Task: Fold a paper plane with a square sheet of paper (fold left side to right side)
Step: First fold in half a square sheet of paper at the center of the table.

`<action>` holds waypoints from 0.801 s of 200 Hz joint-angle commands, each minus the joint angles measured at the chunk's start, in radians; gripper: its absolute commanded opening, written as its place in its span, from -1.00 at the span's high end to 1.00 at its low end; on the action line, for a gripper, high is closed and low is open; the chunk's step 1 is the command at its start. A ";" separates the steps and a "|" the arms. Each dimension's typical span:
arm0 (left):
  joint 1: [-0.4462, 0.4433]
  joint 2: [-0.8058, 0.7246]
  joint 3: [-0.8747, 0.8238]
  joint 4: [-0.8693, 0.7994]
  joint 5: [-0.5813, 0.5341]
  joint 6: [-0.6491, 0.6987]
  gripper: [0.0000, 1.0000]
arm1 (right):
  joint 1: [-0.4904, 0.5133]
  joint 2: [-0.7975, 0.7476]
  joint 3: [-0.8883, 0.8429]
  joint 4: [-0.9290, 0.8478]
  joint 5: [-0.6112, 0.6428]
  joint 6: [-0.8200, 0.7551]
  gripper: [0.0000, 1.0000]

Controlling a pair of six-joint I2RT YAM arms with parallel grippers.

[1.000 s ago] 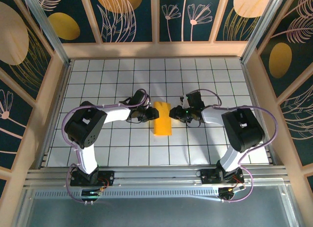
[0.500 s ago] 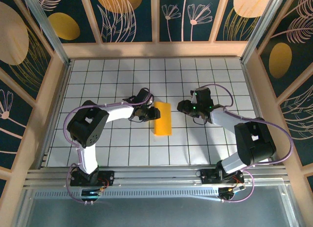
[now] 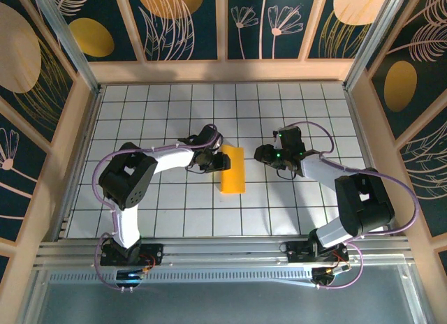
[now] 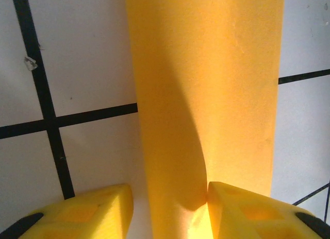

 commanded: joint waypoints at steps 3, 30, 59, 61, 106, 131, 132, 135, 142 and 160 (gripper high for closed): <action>-0.029 0.102 -0.002 0.007 -0.013 0.024 0.10 | -0.007 -0.015 -0.010 -0.004 0.010 -0.020 0.11; -0.031 0.109 0.009 -0.008 -0.019 0.031 0.08 | -0.008 -0.014 -0.009 -0.005 0.005 -0.020 0.11; -0.031 0.113 0.020 -0.025 -0.031 0.041 0.08 | -0.007 -0.015 -0.005 -0.006 0.005 -0.022 0.11; -0.030 0.113 0.022 -0.026 -0.032 0.041 0.08 | -0.008 -0.015 -0.006 -0.006 0.005 -0.022 0.11; -0.031 0.118 0.034 -0.041 -0.045 0.050 0.08 | -0.008 -0.014 -0.003 -0.008 0.003 -0.023 0.12; -0.031 0.118 0.034 -0.043 -0.052 0.046 0.07 | -0.008 -0.014 -0.002 -0.007 0.001 -0.023 0.11; -0.031 0.117 0.034 -0.044 -0.052 0.046 0.07 | -0.008 -0.014 -0.002 -0.007 0.000 -0.023 0.11; -0.031 0.117 0.034 -0.044 -0.053 0.043 0.07 | -0.007 -0.013 -0.003 -0.007 0.000 -0.023 0.12; -0.031 0.120 0.034 -0.044 -0.055 0.040 0.07 | -0.007 -0.013 -0.004 -0.009 -0.001 -0.023 0.11; -0.031 0.120 0.034 -0.041 -0.057 0.032 0.07 | -0.007 -0.014 -0.004 -0.008 -0.004 -0.024 0.11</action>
